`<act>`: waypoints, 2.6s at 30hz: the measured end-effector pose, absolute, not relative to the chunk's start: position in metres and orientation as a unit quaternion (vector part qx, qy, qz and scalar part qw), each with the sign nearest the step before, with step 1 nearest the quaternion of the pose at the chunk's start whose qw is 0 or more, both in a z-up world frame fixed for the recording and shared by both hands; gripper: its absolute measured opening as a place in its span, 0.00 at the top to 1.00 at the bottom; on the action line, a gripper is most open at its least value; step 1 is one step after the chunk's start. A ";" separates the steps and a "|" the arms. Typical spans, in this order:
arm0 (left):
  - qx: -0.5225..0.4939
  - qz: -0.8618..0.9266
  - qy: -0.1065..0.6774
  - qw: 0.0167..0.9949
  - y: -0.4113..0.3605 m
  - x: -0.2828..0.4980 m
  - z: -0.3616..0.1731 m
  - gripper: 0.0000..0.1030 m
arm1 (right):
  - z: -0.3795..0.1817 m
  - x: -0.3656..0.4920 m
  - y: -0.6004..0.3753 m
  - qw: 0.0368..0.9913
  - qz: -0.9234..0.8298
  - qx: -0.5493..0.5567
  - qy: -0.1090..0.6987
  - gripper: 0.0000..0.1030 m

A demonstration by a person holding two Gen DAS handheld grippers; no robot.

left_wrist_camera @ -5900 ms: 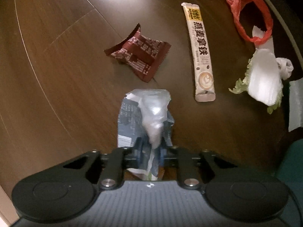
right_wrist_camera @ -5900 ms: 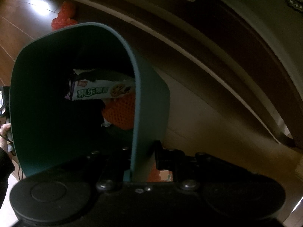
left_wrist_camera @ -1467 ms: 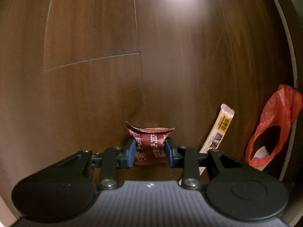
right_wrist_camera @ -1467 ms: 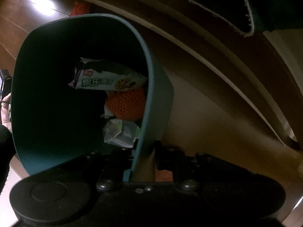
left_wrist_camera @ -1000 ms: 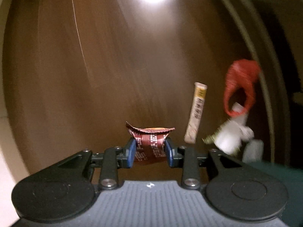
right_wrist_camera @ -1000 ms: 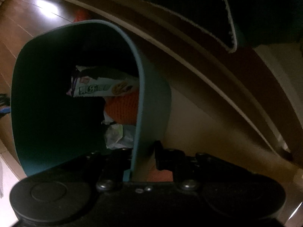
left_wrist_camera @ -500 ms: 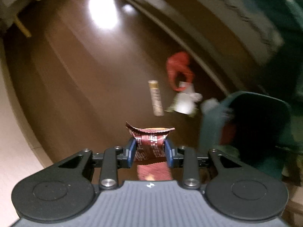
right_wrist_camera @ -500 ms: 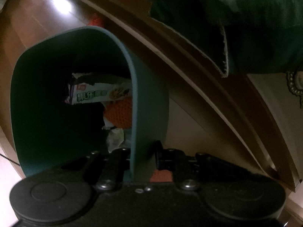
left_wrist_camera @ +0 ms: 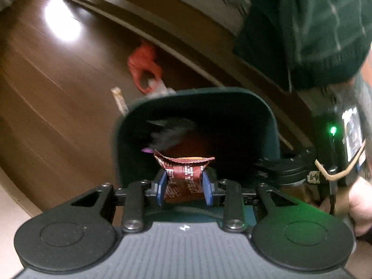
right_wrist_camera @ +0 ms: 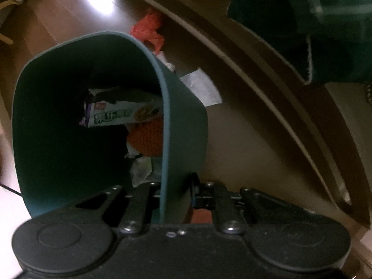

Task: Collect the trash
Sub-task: 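Carry the brown wrapper into the wastebasket and open the left tool, then grasp the oat latte stick packet with the left tool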

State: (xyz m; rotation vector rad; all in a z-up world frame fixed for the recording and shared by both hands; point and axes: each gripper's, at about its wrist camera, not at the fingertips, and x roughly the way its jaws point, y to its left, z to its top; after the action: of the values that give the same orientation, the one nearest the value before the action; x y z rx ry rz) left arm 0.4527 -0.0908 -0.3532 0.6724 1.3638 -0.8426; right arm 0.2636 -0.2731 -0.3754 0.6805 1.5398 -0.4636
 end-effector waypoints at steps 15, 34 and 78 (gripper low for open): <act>0.327 -0.325 0.655 0.599 -0.088 0.445 -0.421 0.57 | -0.378 0.278 -0.261 0.639 -0.176 0.293 0.689 0.88; 0.229 -0.334 0.636 0.657 -0.052 0.517 -0.396 0.18 | -0.429 0.245 -0.295 0.599 -0.233 0.315 0.699 0.88; 0.246 -0.216 0.612 0.720 -0.126 0.717 -0.780 0.62 | -0.500 0.184 -0.342 0.571 -0.280 0.388 0.668 0.87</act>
State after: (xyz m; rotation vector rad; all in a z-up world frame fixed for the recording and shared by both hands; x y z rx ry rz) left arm 0.7171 -0.1260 -0.7799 0.5442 1.3518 -0.4772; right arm 0.1843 -0.3418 -0.4995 0.9094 1.5665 -0.6563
